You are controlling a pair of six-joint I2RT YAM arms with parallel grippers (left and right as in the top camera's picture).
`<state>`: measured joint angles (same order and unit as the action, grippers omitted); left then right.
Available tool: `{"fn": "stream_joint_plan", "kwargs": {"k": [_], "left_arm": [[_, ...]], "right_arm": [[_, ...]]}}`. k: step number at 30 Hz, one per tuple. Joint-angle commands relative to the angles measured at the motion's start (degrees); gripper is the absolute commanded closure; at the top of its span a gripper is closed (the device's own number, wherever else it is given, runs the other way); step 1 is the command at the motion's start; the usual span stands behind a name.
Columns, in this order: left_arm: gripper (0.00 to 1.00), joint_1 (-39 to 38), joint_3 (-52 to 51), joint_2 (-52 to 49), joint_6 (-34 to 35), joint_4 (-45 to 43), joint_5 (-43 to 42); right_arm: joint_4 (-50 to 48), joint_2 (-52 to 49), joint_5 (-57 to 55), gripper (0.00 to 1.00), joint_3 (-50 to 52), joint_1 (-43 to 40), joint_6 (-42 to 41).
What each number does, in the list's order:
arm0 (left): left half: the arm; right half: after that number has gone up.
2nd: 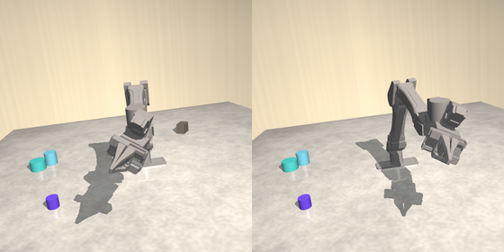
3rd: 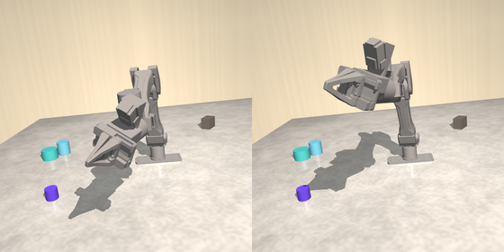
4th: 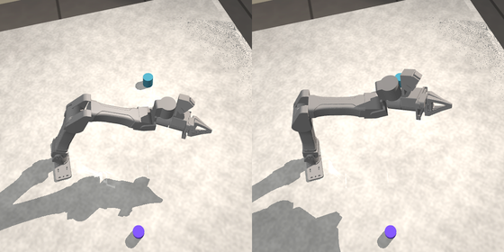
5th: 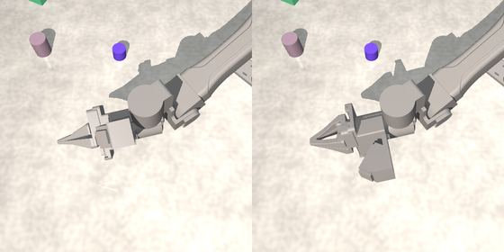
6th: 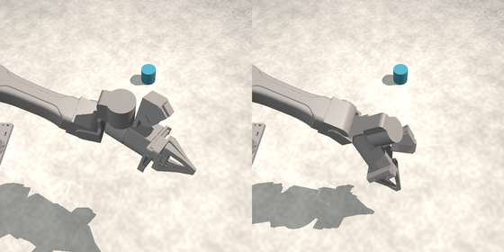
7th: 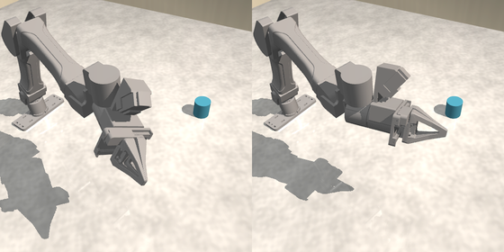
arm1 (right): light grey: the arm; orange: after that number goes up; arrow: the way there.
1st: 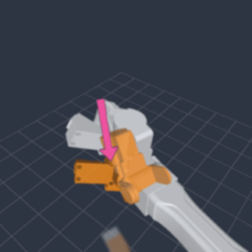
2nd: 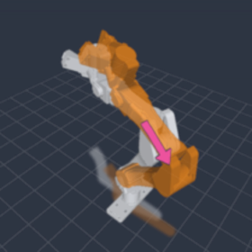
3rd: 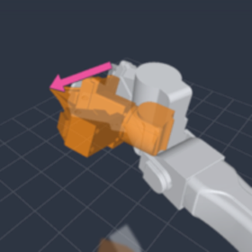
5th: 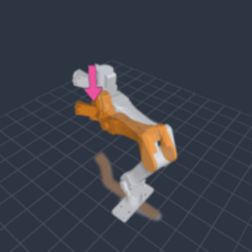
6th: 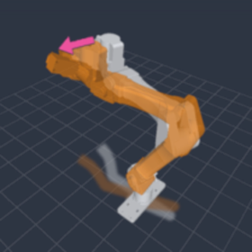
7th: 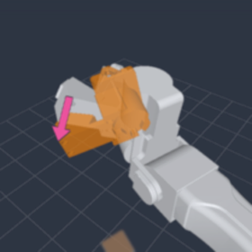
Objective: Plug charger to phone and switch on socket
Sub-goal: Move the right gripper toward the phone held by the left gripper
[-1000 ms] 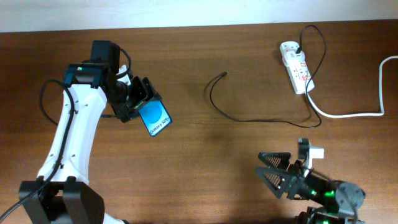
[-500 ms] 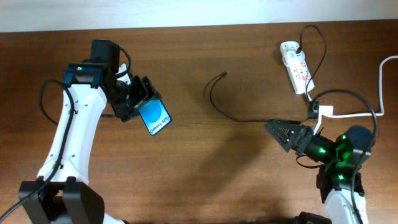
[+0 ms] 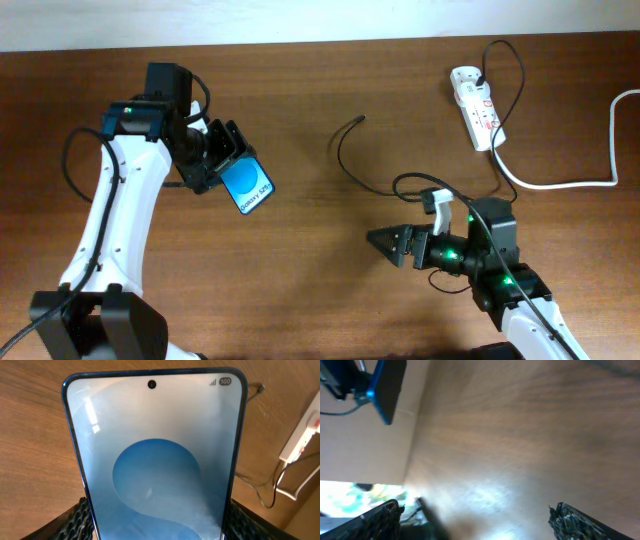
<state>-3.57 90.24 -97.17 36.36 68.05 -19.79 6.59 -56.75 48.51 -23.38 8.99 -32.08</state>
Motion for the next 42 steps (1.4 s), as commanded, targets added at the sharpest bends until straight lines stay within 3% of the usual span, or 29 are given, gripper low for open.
{"fn": "stream_joint_plan", "kwargs": {"k": [1,3,7,14,17,20,24,29,34,42], "left_arm": [[0.67,0.2,1.42,1.62,6.21,-0.44,1.25],[0.67,0.2,1.42,1.62,8.02,-0.55,1.22],[0.66,-3.26,1.42,1.62,11.69,-0.98,3.54],[0.65,-9.2,1.42,1.62,22.03,-1.75,6.12],[0.65,-11.08,1.42,1.62,22.75,-2.8,6.1],[0.64,-12.31,1.42,1.62,24.52,-3.5,6.12],[0.64,-12.94,1.42,1.62,24.46,-3.78,6.12],[0.63,-12.94,1.42,1.62,24.48,-3.98,6.1],[0.64,-12.96,1.42,1.62,24.48,-3.98,6.08],[0.63,-16.17,1.42,1.62,24.48,-5.49,6.1]], "right_arm": [[-1.49,0.11,2.71,0.02,-1.46,3.39,-7.34],[-6.08,0.11,2.73,0.02,-1.46,4.24,-7.43],[-27.23,-0.37,-0.17,0.05,-1.44,10.03,-7.41],[-38.01,-6.97,-25.73,0.02,-1.44,24.83,-7.5],[-40.5,-10.69,-34.38,0.01,-1.44,27.76,-10.27],[-42.64,-14.05,-38.53,0.01,-1.44,27.87,-17.4],[-53.07,-19.17,-38.71,0.04,-1.44,27.87,-19.58],[-54.6,-23.1,-38.62,0.19,-1.46,27.87,-23.32],[-58.12,-23.41,-38.66,0.27,-1.46,27.87,-24.39],[-58.05,-23.41,-38.69,0.28,-1.51,28.55,-24.37]]}}
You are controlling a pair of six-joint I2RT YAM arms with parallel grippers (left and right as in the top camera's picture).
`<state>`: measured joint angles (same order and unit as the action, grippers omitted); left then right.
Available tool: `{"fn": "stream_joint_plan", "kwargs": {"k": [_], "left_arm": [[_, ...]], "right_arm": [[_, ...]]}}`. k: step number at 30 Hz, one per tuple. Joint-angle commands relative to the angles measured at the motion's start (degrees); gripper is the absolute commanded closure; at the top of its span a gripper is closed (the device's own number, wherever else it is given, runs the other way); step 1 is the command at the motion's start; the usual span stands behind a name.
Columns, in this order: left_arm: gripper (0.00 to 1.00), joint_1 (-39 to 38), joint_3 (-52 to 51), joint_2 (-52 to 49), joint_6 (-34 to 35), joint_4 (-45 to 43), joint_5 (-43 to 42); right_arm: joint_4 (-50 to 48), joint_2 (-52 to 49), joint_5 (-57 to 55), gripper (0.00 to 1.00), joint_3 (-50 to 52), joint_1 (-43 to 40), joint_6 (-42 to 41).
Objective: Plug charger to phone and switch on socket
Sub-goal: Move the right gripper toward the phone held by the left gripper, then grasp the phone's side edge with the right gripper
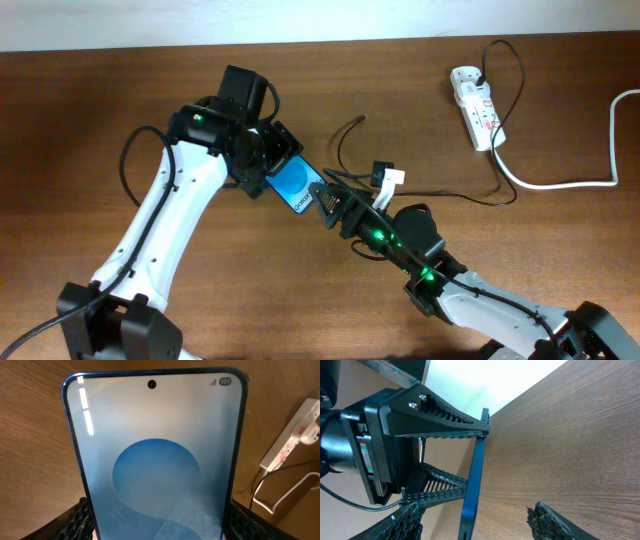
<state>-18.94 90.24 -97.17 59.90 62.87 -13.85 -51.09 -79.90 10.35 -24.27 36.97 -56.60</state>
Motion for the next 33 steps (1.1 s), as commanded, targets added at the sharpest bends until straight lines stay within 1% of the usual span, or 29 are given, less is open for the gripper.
{"fn": "stream_joint_plan", "kwargs": {"k": [1,5,7,9,12,14,15,16,18,19,21,26,31,32,33], "left_arm": [[0.63,-1.05,1.42,1.62,0.94,-0.31,0.15],[0.63,-3.17,1.42,1.62,1.2,-1.09,0.15],[0.63,-4.2,1.42,1.62,3.08,-1.53,0.15],[0.63,-4.74,1.42,1.62,3.54,-1.62,0.15],[0.63,-4.98,1.42,1.62,3.54,-1.6,0.15],[0.63,-4.98,1.42,1.62,3.96,-1.62,0.13],[0.62,-4.98,1.42,1.62,3.96,-1.64,0.13],[0.63,-4.98,1.42,1.62,3.96,-1.64,0.13],[0.62,-4.98,1.42,1.62,3.96,-1.77,0.13],[0.62,-4.98,1.42,1.62,3.96,-1.81,0.13],[0.62,-4.98,1.42,1.62,3.96,-1.81,0.13],[0.61,-4.98,1.42,1.62,3.96,-1.81,-0.28],[0.61,-5.05,1.42,1.62,3.93,-1.81,-0.74],[0.61,-5.09,1.42,1.62,3.93,-1.81,-0.94],[0.61,-5.09,1.42,1.62,3.93,-1.81,-0.92]], "right_arm": [[-0.39,-0.26,-0.55,0.28,-0.61,0.57,0.13],[-0.39,-0.26,-0.55,0.34,-0.61,0.57,0.15],[-0.39,-0.26,-0.72,0.37,-0.61,0.57,0.15],[-0.35,-0.26,-1.57,0.41,-0.61,0.57,0.15],[-0.37,-0.26,-2.03,0.51,-0.61,0.57,0.13],[-0.39,-0.26,-2.03,0.56,-0.61,0.57,0.13],[-0.39,-0.26,-2.03,0.57,-0.61,0.57,0.13],[-0.39,-0.26,-2.03,0.61,-0.61,0.57,0.13],[-0.39,-0.26,-2.01,0.62,-0.61,0.57,-0.22],[-0.39,-0.26,-2.03,0.62,-0.61,0.57,-2.23],[-0.37,-0.26,-2.03,0.66,-0.61,0.57,-3.74],[-0.37,-0.26,-1.53,0.67,-0.61,0.59,-3.76],[-0.37,-0.26,-1.36,0.66,-0.61,0.59,-3.74],[-0.37,-0.26,-1.33,0.65,-0.61,0.57,-3.74],[-0.37,-0.26,-1.31,0.61,-0.61,0.59,-3.76]]}}
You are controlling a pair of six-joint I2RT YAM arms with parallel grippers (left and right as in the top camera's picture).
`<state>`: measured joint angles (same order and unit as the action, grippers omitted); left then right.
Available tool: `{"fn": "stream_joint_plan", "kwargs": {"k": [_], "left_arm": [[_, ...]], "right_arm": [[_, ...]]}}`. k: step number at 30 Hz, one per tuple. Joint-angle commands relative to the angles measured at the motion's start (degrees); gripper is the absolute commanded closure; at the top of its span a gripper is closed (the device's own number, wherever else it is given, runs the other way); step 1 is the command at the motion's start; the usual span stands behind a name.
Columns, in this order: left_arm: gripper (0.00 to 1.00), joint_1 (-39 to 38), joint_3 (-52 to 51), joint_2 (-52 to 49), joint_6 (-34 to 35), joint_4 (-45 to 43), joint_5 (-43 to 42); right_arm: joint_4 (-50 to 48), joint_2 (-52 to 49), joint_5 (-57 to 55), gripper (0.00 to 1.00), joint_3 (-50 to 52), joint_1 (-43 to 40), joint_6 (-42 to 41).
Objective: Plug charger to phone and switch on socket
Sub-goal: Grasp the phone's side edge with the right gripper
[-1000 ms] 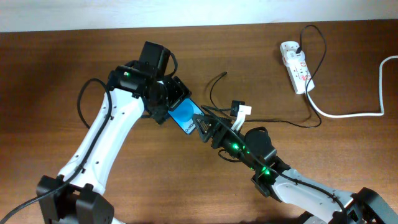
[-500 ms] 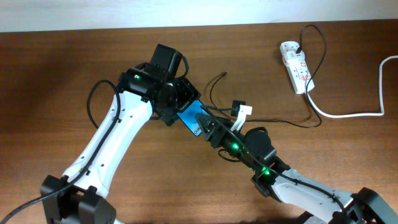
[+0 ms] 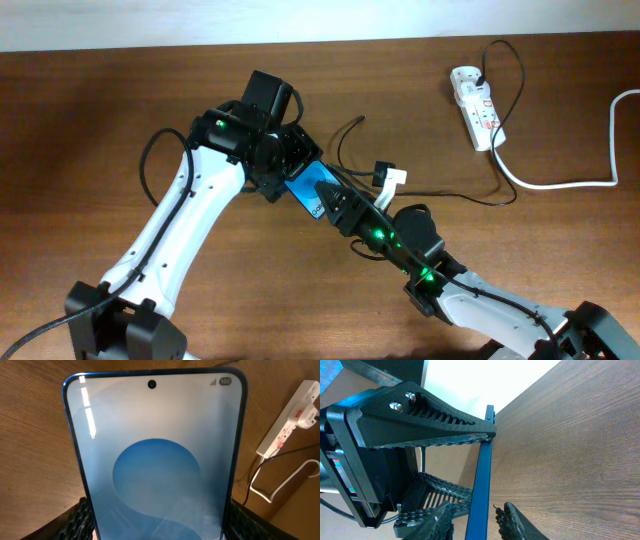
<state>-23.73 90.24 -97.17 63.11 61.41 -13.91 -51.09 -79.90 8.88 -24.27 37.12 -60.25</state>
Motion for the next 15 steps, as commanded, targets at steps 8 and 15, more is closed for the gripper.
{"fn": "stream_joint_plan", "kwargs": {"k": [8,15], "left_arm": [[0.6,-1.7,1.42,1.62,0.7,-1.77,-0.35],[0.6,-2.56,1.42,1.62,0.7,-1.84,0.24]], "right_arm": [[-1.97,-0.26,2.05,0.59,-0.61,0.44,-0.31],[-1.86,-0.26,2.01,0.68,-0.61,0.42,-0.26]]}}
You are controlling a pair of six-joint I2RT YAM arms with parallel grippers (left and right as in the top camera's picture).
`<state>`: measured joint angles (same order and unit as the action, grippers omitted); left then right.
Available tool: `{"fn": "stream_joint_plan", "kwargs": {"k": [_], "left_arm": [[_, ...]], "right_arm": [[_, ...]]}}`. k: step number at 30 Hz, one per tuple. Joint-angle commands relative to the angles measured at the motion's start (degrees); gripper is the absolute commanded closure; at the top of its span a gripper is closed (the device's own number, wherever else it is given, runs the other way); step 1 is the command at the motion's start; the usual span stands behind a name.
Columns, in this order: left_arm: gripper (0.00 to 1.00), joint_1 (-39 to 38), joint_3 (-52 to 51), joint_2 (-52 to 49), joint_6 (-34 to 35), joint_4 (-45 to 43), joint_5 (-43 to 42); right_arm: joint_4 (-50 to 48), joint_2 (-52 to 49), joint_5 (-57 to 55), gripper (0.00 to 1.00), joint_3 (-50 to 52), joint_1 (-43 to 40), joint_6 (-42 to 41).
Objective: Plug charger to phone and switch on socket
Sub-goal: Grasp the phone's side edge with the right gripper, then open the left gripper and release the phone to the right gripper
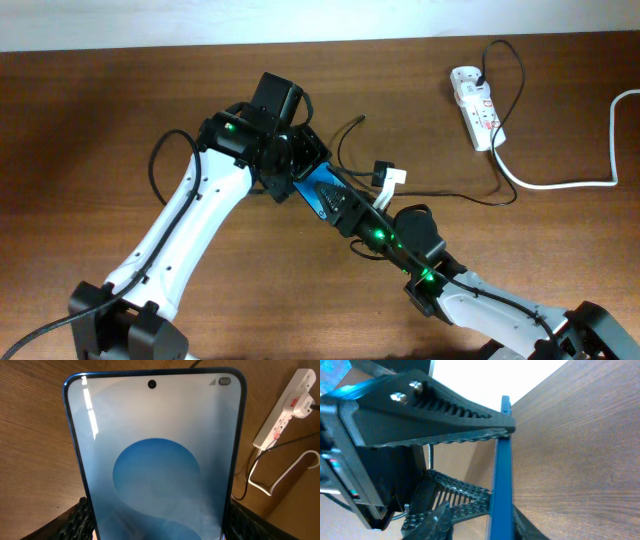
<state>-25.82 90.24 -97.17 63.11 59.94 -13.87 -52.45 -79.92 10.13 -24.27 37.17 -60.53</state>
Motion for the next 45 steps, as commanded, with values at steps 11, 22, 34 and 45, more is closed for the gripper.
{"fn": "stream_joint_plan", "kwargs": {"k": [11,22,34,45], "left_arm": [[0.58,-1.57,1.42,1.62,0.68,-0.33,0.2],[0.46,-1.57,1.42,1.62,0.68,-0.02,-0.04],[0.01,-1.55,1.42,3.3,-4.9,0.11,-0.2],[0.01,-1.51,1.42,17.66,-15.56,14.32,15.82]], "right_arm": [[-0.52,-0.24,2.75,0.86,-0.61,0.37,0.0],[-3.08,-0.22,2.93,0.96,-0.61,0.35,-0.04],[-2.29,-0.22,4.7,0.96,-0.61,0.28,-3.04],[-0.09,-0.22,11.32,0.96,-0.61,0.28,-11.21]]}}
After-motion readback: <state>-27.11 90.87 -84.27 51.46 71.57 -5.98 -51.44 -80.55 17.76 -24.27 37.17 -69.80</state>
